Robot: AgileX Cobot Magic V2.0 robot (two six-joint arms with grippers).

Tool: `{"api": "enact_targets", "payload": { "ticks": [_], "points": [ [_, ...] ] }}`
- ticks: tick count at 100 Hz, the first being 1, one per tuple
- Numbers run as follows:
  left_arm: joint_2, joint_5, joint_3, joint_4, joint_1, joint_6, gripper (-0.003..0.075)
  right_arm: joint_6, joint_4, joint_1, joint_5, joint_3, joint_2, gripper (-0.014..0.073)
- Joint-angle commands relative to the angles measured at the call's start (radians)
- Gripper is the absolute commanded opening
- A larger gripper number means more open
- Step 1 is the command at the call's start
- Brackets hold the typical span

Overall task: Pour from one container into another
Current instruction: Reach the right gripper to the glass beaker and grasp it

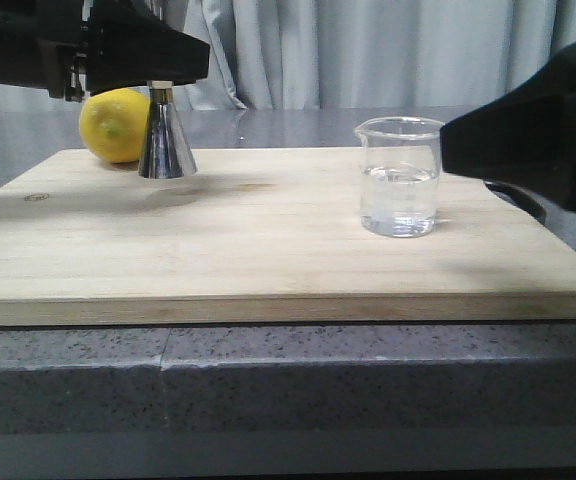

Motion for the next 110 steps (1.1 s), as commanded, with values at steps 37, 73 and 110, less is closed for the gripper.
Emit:
{"api": "enact_targets", "payload": {
  "ticks": [37,73,110],
  "points": [
    [-0.049,0.113,-0.029,-0.083,-0.006,0.004,0.026,-0.001,-0.067,0.002,-0.618,-0.024,0.378,0.0603],
    [-0.049,0.113,-0.029,-0.083,-0.006,0.004,0.026,-0.001,-0.072,0.002,-0.709,-0.074,0.549,0.0588],
    [-0.049,0.113,-0.029,-0.083,-0.006,0.004,0.026,-0.001,-0.072,0.002,-0.71,-0.074,0.559,0.0311]
  ]
}}
